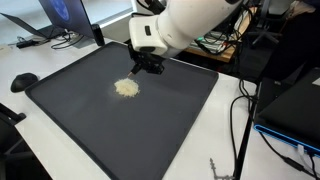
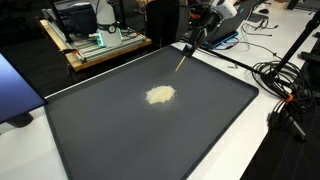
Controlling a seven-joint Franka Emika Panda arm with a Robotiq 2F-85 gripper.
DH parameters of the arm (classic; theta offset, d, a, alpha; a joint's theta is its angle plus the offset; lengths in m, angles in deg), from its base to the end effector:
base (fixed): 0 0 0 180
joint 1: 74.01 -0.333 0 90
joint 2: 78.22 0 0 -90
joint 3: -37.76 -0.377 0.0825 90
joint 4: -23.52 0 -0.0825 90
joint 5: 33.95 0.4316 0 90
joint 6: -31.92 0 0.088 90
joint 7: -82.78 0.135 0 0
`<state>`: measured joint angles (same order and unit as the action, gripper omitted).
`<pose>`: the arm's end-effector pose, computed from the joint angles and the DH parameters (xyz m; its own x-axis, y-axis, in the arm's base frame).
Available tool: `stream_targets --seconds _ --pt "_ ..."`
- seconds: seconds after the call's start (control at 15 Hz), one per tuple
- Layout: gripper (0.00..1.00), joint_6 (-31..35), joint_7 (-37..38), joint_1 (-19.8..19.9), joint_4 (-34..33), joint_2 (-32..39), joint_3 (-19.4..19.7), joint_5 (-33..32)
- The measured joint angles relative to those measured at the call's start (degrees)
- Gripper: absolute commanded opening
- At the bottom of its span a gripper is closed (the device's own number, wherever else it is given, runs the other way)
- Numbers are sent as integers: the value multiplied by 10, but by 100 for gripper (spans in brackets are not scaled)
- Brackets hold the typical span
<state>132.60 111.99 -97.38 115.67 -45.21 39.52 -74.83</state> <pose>0.6925 0.1954 0.2884 0.9856 0.1102 -0.1282 0.1686 -0.6948 0.6992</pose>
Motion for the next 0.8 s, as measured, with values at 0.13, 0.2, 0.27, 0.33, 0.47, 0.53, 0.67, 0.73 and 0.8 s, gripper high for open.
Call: stream_targets --seconds 0.13,0.2,0.27,0.33,0.47,0.53,0.67,0.73,0.8 --pt "3 -25 12 -8 -30 28 -3 -15" --pt "3 -37 17 -12 -46 43 -4 -20" --pt "3 -50 20 -15 -64 59 -4 -25" --pt "3 -62 22 -18 -81 76 -4 -30" --pt "3 -82 26 -22 -116 108 -4 -35" --pt "3 -93 28 -24 -134 125 -4 -37" --pt "3 -111 29 -27 -171 158 -4 -38" --pt "3 -119 29 -28 -190 174 -4 -38" --pt "3 -128 29 -30 -208 190 -4 -38"
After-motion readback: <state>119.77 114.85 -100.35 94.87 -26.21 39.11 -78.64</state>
